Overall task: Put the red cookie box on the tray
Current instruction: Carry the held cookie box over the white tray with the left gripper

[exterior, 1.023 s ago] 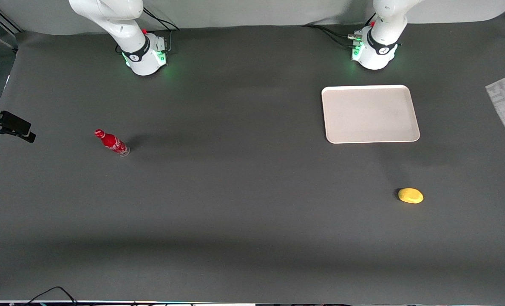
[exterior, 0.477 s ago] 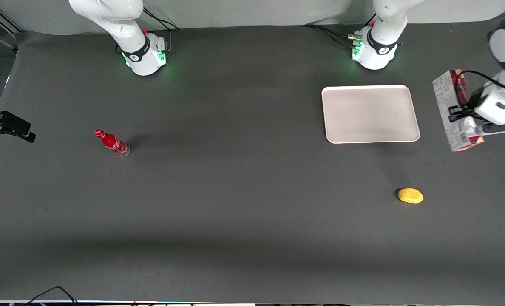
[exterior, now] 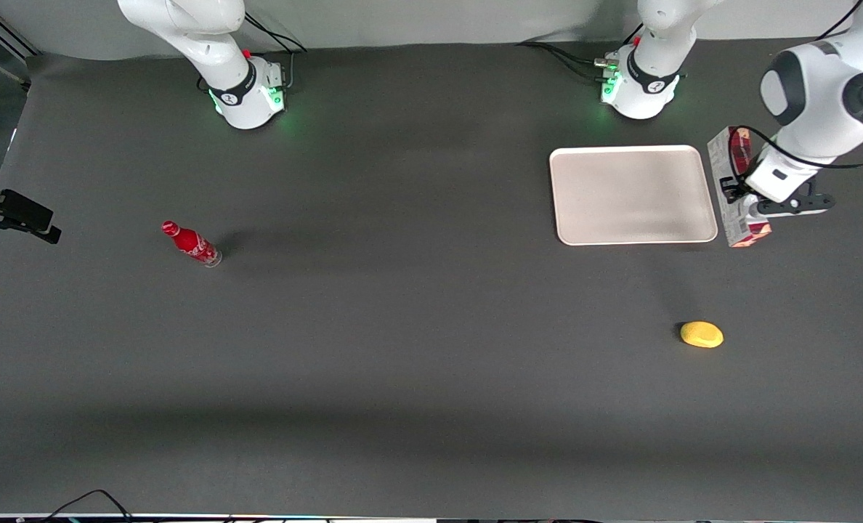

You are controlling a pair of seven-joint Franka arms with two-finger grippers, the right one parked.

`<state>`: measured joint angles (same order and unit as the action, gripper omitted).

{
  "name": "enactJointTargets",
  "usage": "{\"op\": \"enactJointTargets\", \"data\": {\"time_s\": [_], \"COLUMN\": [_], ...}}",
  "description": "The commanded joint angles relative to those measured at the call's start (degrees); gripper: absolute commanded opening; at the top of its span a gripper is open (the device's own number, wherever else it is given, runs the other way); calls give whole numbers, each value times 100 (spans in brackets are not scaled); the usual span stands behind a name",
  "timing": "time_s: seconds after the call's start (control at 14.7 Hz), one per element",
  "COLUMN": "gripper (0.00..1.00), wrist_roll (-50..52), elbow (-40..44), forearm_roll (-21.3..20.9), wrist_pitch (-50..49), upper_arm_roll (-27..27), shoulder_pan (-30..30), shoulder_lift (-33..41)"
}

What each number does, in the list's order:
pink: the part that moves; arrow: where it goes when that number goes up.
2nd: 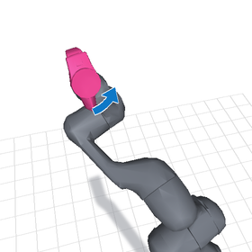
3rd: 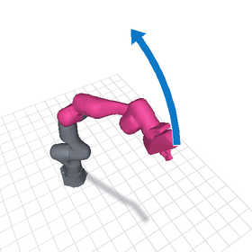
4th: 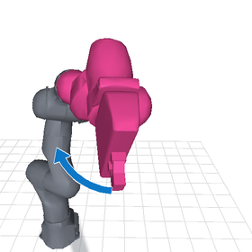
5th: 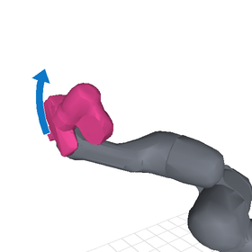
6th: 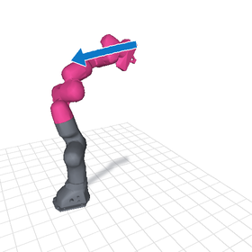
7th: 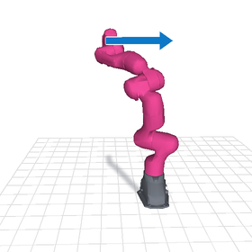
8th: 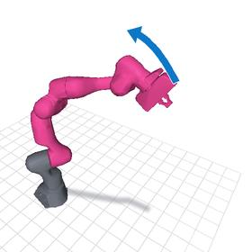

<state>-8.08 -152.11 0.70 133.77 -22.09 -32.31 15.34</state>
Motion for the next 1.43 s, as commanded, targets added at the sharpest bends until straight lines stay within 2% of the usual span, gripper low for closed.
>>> {"op": "enactJointTargets", "data": {"time_s": [0.0, 0.41, 0.75, 1.36], "gripper": [0, 0, 0, 0], "wrist_roll": [-141, -150, -141, -123], "elbow": [-819, -1163, -1304, -1462], "forearm_roll": [44, 53, 88, 88], "wrist_pitch": [596, 966, 1704, 1661], "upper_arm_roll": [38, 29, 21, -23], "shoulder_pan": [-12, 6, 23, 76], "shoulder_lift": [320, 215, -312, -523]}}
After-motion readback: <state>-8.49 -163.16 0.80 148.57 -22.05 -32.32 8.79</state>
